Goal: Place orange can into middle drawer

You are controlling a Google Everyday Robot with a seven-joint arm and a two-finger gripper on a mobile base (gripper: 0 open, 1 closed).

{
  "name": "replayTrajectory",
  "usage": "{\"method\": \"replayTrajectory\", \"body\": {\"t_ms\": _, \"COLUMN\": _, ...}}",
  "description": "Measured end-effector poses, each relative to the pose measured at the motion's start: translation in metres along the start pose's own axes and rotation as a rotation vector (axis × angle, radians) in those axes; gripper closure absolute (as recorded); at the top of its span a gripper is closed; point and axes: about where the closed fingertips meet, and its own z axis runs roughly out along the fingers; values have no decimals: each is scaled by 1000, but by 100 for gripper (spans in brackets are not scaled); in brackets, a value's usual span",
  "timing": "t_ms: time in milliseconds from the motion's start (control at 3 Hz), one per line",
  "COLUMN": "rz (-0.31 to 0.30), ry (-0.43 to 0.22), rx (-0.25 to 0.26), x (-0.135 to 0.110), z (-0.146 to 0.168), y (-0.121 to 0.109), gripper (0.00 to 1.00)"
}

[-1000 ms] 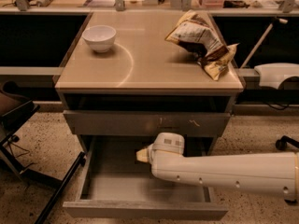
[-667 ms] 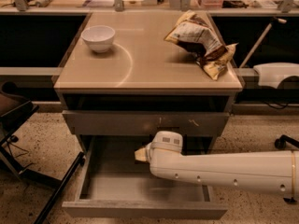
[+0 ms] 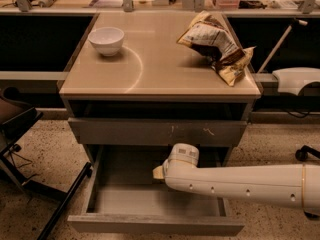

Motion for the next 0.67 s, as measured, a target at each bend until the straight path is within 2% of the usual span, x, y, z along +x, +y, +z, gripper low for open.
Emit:
{"method": "replayTrajectory", "body": {"t_ms": 333, "rz": 95, "ry": 77, "rx": 36, "x": 32, "z": 34, "y": -41, "gripper": 100}}
{"method": "replayTrajectory", "body": {"t_ms": 667, "rz": 168, "ry": 98, "rx": 48, "x": 59, "z": 41, "y": -72, "gripper": 100}}
